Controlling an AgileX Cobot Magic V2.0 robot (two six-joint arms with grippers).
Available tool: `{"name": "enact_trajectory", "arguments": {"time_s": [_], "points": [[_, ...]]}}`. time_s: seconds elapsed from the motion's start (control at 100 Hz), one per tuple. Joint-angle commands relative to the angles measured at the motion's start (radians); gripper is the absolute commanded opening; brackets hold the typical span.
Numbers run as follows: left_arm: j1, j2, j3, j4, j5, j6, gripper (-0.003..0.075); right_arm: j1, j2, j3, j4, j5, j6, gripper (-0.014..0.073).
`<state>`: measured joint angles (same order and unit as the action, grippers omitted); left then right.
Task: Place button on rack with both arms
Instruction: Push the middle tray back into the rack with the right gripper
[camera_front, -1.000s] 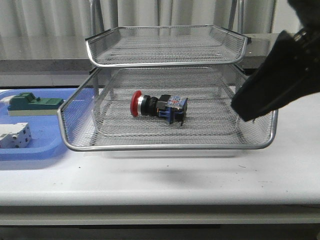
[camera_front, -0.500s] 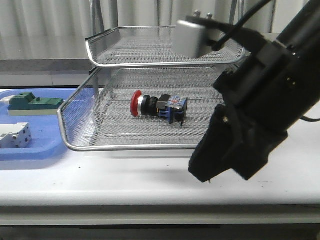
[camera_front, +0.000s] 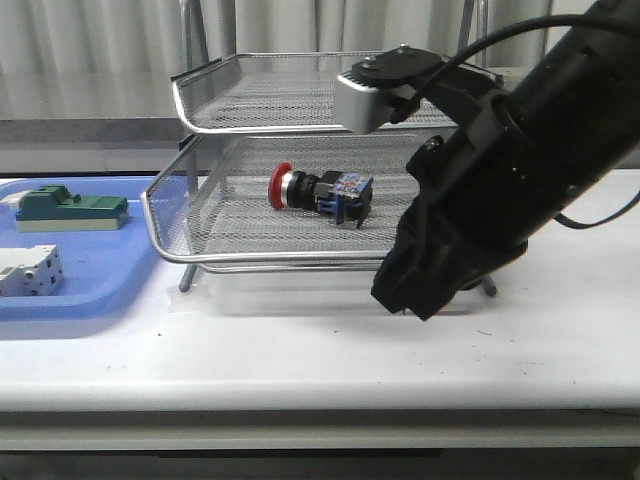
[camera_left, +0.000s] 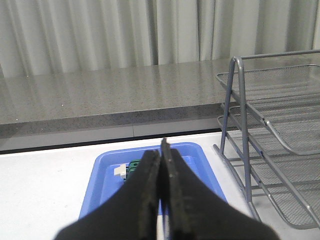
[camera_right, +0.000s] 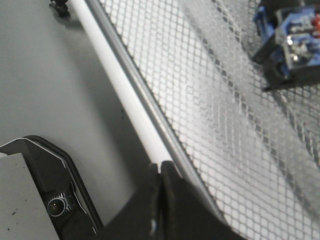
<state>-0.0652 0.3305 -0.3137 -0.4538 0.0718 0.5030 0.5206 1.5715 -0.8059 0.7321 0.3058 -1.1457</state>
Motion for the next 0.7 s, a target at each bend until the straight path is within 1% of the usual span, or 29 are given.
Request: {"name": "enact_trajectory", "arguments": {"time_s": [0.0,0.23,0.35,0.47,0.57,0.69], "points": [[0.003,0.007,-0.027,-0.011,-0.078,-0.012,-0.0020,-0.044,0.006,-0.082,0.011,-0.074,-0.007,-0.0060],[0.003,0.007,-0.027,-0.011,-0.078,-0.012,-0.0020,-0.097,0.089,-0.212,0.011,-0.052,-0.007,-0.0060],[0.003,0.007,-0.027,-0.011,-0.078,-0.012,-0.0020,-0.097,0.092,-0.237,0.011,-0.035,-0.007,-0.0060],[0.003,0.007,-0.027,-0.011,-0.078,-0.012,-0.0020,-0.096,0.088,-0.241,0.015,0.031,-0.004,-0.0060],[0.003,0.007,-0.027,-0.011,-0.078,-0.012,-0.0020,-0.096,0.075,-0.241,0.019,0.106,0.039,-0.0060],[0.003,0.007,-0.027,-0.011,-0.078,-0.012,-0.0020,-0.096,0.038,-0.238,0.018,0.176,0.134,-0.0060]]}}
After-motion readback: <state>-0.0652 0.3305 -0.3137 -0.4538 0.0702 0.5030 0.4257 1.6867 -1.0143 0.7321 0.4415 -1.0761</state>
